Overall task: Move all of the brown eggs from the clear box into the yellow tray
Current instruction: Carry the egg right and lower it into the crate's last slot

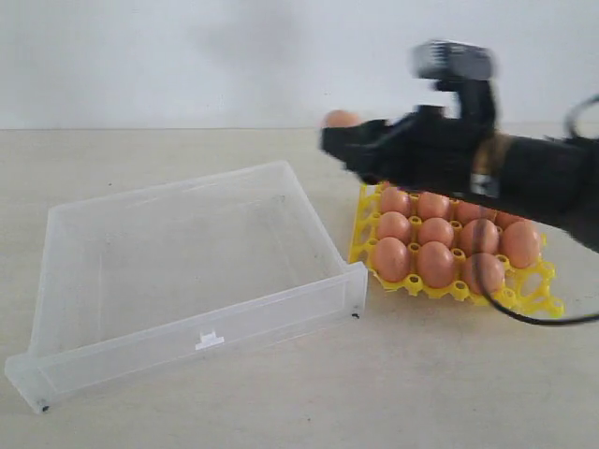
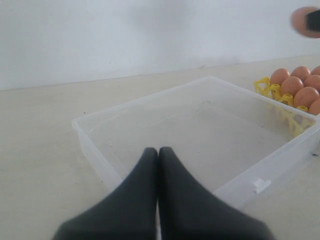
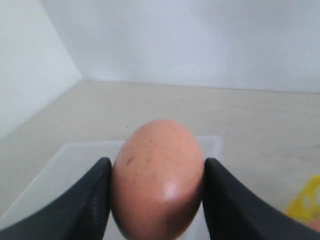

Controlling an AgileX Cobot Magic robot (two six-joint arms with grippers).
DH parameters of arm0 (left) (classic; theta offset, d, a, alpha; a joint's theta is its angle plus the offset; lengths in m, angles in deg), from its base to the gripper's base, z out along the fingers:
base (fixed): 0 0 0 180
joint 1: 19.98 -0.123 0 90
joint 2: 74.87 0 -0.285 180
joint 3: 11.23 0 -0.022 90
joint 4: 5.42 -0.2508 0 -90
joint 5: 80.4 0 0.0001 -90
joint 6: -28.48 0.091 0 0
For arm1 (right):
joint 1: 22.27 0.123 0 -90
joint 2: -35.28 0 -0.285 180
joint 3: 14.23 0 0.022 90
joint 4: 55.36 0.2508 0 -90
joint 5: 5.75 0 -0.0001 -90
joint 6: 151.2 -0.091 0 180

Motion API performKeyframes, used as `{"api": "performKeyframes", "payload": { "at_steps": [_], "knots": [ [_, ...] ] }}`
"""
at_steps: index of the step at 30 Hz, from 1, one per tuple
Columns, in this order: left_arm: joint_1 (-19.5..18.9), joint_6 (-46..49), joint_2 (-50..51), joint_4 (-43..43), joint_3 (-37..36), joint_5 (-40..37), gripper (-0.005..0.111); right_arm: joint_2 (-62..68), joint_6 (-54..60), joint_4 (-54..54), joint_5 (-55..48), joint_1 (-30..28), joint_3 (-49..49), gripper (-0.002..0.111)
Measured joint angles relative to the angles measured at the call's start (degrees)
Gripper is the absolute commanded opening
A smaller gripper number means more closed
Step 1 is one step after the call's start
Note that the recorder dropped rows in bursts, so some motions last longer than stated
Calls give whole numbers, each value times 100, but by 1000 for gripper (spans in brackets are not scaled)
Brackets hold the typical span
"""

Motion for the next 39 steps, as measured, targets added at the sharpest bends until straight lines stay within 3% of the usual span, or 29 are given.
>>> {"api": "performKeyframes", "payload": {
  "at_steps": [1,2,4,9,15,19,27,39],
  "knots": [
    [0,0,0,0,0,0,-4,-223,-36,-13,388,-428,-423,-1],
    [0,0,0,0,0,0,-4,-591,-78,-210,900,-1252,-1103,-1],
    [0,0,0,0,0,0,-4,-899,-112,-731,1126,-1946,-1654,-1],
    [0,0,0,0,0,0,-4,-1144,-271,-2398,428,-2809,-2163,-1],
    [0,0,0,0,0,0,-4,-1148,72,-1215,-1029,-2864,-2167,-1],
    [0,0,0,0,0,0,-4,-947,492,-990,-1070,-2864,-2112,-1],
    [0,0,0,0,0,0,-4,4,624,-1532,-736,-2864,-1398,-1],
    [0,0,0,0,0,0,-4,81,30,-2041,-970,-2864,-1325,-1]
  ]
}}
